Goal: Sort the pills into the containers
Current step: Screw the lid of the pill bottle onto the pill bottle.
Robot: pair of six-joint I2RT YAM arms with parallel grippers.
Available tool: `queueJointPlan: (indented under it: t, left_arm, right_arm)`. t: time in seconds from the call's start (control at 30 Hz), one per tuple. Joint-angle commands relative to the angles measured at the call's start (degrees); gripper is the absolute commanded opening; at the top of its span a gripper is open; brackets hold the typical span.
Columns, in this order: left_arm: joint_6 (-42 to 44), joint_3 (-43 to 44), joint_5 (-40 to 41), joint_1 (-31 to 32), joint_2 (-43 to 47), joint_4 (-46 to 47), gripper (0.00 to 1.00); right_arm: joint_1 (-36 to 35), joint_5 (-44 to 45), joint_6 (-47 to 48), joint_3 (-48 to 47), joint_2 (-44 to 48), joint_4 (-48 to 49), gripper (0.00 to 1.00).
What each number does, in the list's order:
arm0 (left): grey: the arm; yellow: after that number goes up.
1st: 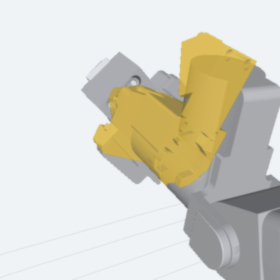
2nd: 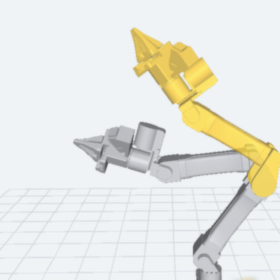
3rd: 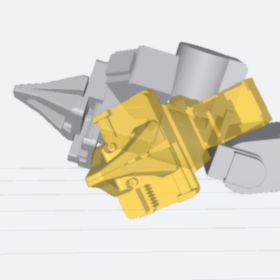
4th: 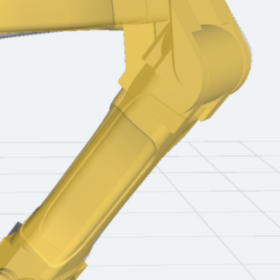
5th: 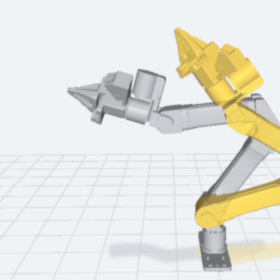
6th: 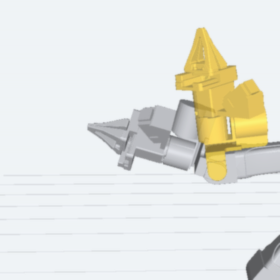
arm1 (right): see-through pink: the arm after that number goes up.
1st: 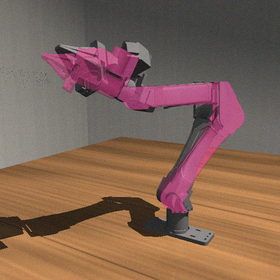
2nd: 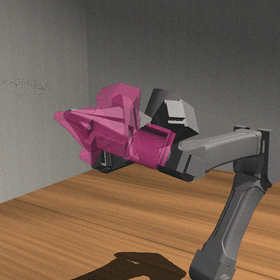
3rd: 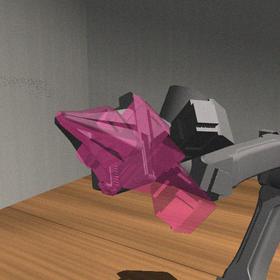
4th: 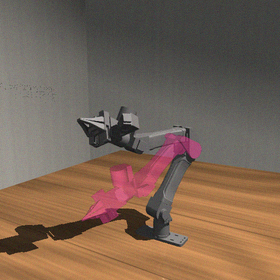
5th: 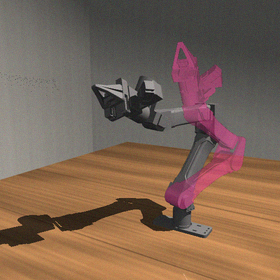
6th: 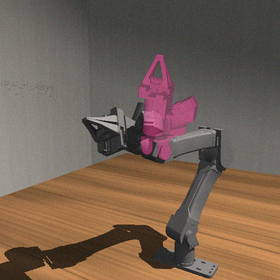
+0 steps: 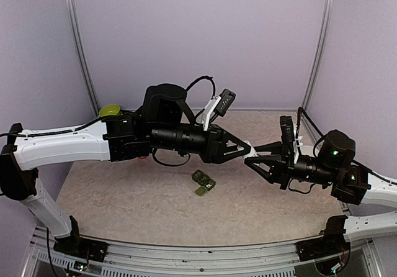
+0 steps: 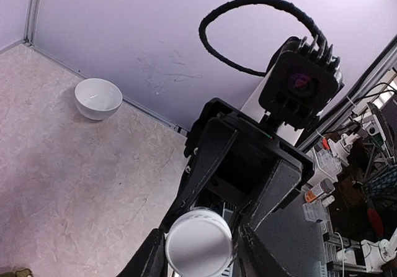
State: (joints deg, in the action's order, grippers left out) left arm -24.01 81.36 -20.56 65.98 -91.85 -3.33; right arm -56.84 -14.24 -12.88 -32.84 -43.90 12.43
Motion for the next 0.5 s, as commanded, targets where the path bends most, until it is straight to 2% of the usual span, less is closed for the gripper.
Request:
queueJointPlan:
  t: [0.0,0.3,0.47]
  left_arm:
    - [0.02,-0.92,-0.62,-0.43,1.58,2.15,0.36]
    - [1.31,-0.83,-4.04,-0.41,0.93,3.04,0.24]
    - [9.95,-1.34,-10.23,-0.19,1.5,3.42,0.18]
  right_arm:
    - [-0.2,0.32,0.32,-0.17,0.92,0.74,0.0]
    - [-0.13,-0.85,0.28,-0.23,0.92,1.03,0.0]
    - [-0.12,-6.25,-2.56,0.03,1.02,3.14,0.0]
